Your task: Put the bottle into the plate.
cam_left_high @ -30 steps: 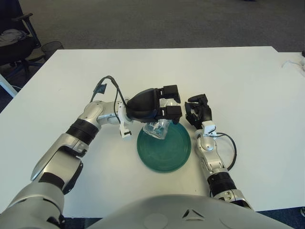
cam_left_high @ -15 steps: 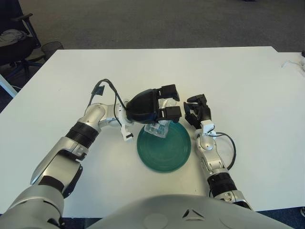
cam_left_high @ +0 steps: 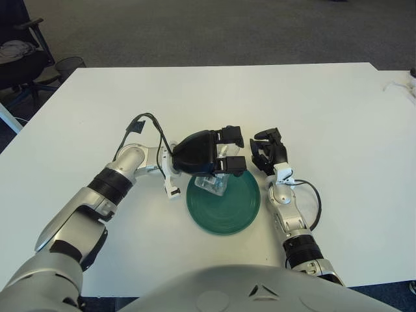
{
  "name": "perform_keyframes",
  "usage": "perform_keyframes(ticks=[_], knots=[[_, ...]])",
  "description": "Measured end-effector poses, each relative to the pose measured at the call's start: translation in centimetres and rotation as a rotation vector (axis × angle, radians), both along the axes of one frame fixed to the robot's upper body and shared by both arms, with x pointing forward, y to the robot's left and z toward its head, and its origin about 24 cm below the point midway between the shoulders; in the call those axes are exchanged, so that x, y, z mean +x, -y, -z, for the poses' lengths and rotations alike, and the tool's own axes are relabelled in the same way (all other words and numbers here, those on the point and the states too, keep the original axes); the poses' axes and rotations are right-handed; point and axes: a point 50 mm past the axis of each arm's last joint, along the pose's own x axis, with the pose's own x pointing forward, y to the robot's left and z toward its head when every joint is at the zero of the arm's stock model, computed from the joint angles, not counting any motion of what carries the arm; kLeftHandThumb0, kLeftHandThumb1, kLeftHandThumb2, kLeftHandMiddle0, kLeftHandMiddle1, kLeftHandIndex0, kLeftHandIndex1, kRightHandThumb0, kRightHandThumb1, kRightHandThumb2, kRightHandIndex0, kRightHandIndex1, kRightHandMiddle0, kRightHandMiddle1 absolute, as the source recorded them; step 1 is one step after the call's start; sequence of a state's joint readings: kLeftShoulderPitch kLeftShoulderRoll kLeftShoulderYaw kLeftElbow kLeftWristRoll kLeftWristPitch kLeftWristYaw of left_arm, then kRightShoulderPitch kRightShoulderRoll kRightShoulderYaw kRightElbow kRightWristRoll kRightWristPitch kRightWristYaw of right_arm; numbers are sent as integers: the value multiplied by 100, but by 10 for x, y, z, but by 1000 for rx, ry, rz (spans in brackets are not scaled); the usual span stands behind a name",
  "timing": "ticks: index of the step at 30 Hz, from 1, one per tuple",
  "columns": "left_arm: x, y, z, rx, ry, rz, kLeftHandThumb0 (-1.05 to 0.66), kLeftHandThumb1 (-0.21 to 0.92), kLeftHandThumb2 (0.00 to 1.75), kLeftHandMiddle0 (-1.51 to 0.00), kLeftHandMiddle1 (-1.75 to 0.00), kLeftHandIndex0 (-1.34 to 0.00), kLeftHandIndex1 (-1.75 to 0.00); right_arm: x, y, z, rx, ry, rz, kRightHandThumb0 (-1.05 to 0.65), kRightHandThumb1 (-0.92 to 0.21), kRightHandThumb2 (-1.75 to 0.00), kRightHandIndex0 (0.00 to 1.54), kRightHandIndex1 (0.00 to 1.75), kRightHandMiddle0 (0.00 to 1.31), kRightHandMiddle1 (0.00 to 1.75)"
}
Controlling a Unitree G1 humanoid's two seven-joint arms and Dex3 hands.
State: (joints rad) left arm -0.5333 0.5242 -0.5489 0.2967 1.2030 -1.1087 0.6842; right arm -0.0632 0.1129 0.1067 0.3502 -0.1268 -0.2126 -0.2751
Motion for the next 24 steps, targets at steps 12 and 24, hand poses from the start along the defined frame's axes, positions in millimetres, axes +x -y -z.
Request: perform_keyframes(ticks=[12, 24], knots=[[-10, -2, 0, 160, -109, 62, -1, 13, 151, -74, -175, -58, -165, 0, 1, 0, 29, -6, 4, -35, -92, -51, 26, 117, 19, 175], [-21, -1, -15, 222, -240, 118, 0, 3, 165, -83, -175, -60, -173, 3, 2, 4, 46, 37, -9, -35, -92, -51, 27, 119, 19, 175]])
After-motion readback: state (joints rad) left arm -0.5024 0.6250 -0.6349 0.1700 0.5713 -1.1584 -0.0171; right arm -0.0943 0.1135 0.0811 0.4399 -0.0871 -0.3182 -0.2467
